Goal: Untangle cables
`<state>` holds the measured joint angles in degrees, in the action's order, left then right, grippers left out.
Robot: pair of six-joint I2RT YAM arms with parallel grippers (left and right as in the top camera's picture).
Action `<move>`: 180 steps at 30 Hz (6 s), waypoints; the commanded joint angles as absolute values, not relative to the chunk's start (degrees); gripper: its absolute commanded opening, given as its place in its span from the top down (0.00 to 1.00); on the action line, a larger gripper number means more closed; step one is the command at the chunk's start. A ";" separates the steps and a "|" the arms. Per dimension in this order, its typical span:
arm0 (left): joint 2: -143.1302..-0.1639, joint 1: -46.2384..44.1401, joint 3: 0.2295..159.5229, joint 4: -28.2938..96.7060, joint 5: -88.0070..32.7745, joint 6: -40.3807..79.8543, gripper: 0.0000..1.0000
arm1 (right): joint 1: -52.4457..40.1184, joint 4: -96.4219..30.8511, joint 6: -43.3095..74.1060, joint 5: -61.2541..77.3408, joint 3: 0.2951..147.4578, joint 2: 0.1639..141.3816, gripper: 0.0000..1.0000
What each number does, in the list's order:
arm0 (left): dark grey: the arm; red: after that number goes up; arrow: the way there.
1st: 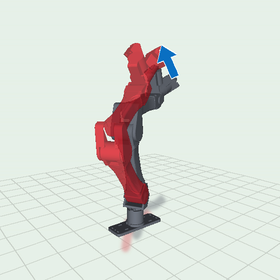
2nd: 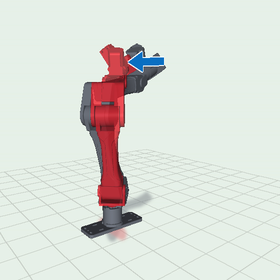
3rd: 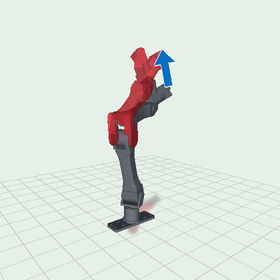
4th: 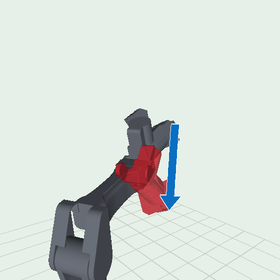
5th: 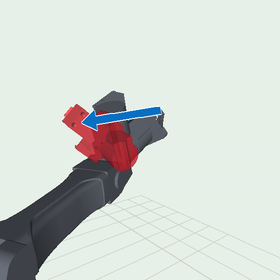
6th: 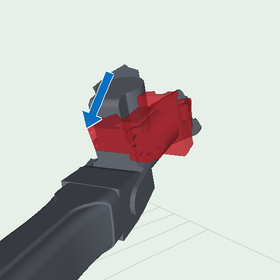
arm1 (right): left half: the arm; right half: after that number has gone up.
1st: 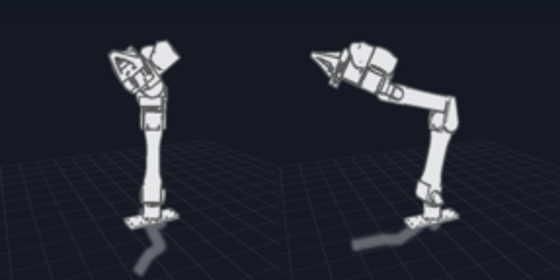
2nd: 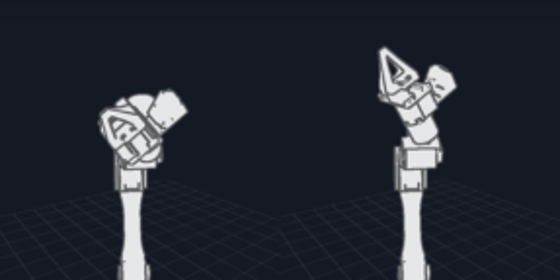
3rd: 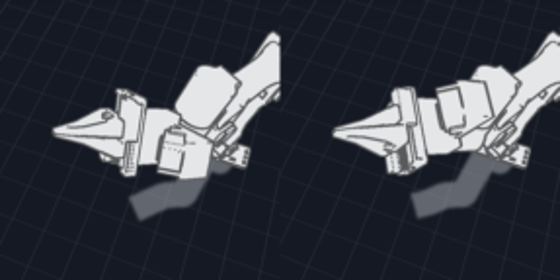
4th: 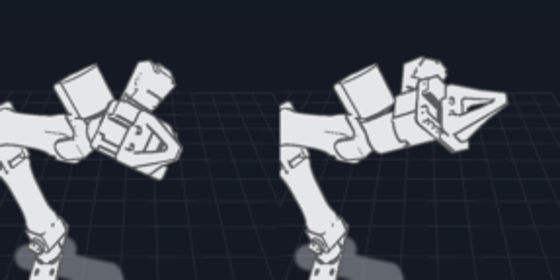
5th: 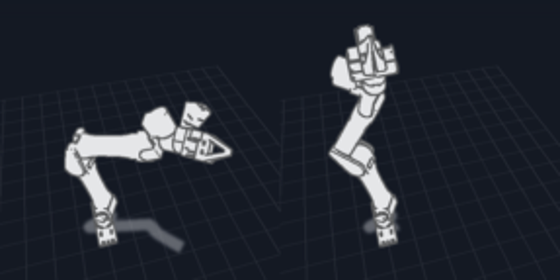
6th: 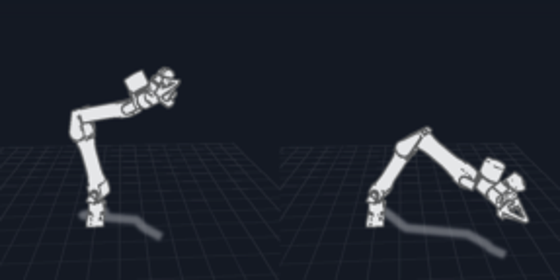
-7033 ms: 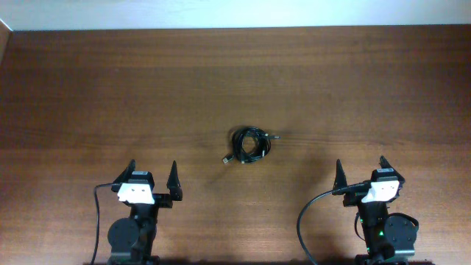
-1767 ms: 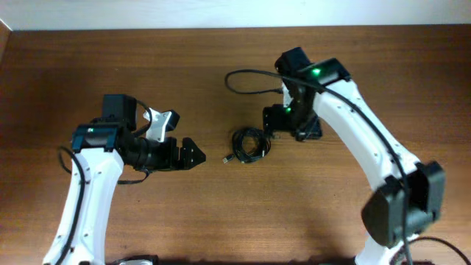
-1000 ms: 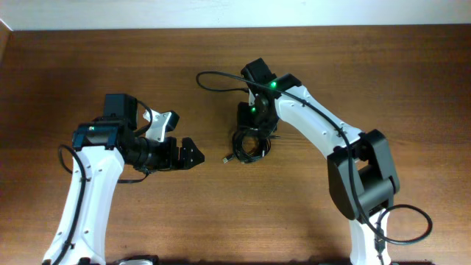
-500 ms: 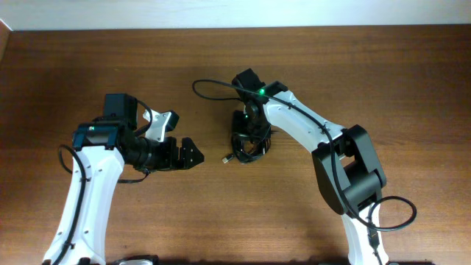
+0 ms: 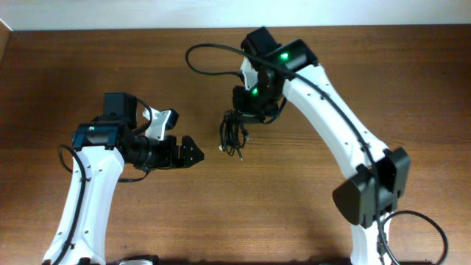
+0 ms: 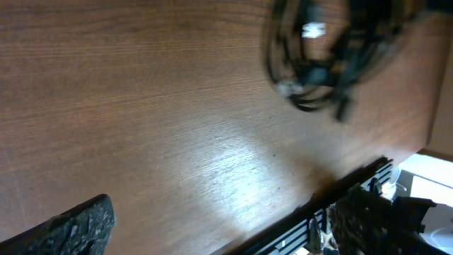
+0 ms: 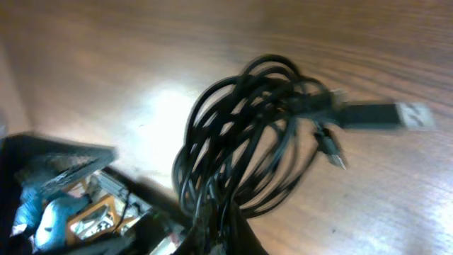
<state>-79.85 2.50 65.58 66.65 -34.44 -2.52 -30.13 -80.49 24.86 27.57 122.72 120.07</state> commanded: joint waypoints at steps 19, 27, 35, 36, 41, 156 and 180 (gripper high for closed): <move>-80.09 2.76 66.26 68.36 -46.22 13.19 0.01 | -32.62 -90.21 10.72 42.94 124.84 116.71 0.96; -80.14 1.30 66.08 68.12 -41.06 13.43 0.05 | -32.67 -90.21 10.72 48.93 124.84 116.38 0.96; -80.14 -3.25 66.06 66.00 -41.06 16.19 0.62 | -32.77 -91.15 10.72 49.15 124.84 113.19 0.96; -80.14 -3.25 66.06 66.02 -41.08 17.61 0.66 | -32.91 -91.29 10.70 49.12 124.84 112.81 0.96; -80.14 -5.48 66.06 66.00 -40.60 18.41 0.95 | -33.78 -91.29 10.70 48.88 124.84 110.43 0.96; -108.68 -16.03 71.29 56.53 -10.17 27.11 0.44 | -31.48 -80.55 23.20 12.49 101.23 94.50 0.10; -107.70 -18.96 128.77 96.73 -15.88 26.00 1.00 | -31.48 -80.75 23.20 13.58 101.14 98.74 0.06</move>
<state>-110.78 -19.11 123.48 96.66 -15.42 26.68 -31.57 -80.77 23.55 13.21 101.65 98.50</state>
